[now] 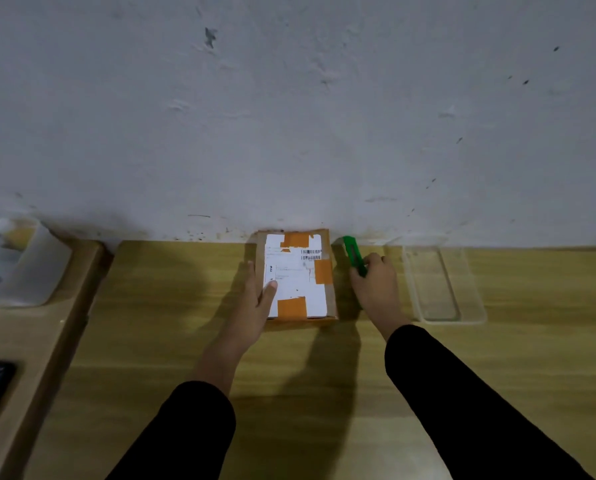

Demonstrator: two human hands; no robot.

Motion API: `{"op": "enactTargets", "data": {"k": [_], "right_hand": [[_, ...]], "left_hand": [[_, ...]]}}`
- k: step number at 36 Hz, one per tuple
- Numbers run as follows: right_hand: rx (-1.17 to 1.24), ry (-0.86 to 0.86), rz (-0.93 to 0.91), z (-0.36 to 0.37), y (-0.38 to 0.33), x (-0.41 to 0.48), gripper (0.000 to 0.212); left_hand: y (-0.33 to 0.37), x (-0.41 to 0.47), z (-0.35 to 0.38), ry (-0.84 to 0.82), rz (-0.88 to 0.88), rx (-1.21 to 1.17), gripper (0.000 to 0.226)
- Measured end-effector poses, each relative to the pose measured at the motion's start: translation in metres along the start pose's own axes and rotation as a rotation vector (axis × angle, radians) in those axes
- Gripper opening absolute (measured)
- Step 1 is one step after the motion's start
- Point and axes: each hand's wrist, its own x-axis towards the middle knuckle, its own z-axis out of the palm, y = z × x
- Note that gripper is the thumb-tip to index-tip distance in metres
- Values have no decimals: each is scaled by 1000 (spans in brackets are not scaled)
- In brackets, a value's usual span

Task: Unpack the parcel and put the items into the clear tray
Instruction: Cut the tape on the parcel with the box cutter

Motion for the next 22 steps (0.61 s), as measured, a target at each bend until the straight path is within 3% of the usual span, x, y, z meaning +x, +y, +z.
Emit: {"op": "enactTargets", "data": {"k": [4,7,11,17,20,22], "right_hand": [[177,-27,-57,-12,-18,-3,26],[165,-88,-113,-11,-35,-5,28],[154,-145,-86,3,-48,-13,24],[178,-113,-37,11,-48,-17,39],[255,-83,-21,7,-44,-14,44],[355,-159,22,7,-42,-11,41]], "left_hand": [[2,0,0,0,0,18,60],[2,0,-1,-15,-10,-13,60],[0,1,-2,-35,-21,-31,61],[-3,4,-2,-53,-33,-91,59],[-4,7,-5,-72,-43,-144,63],[-2,10,-7,-75,-53,-169,65]]}}
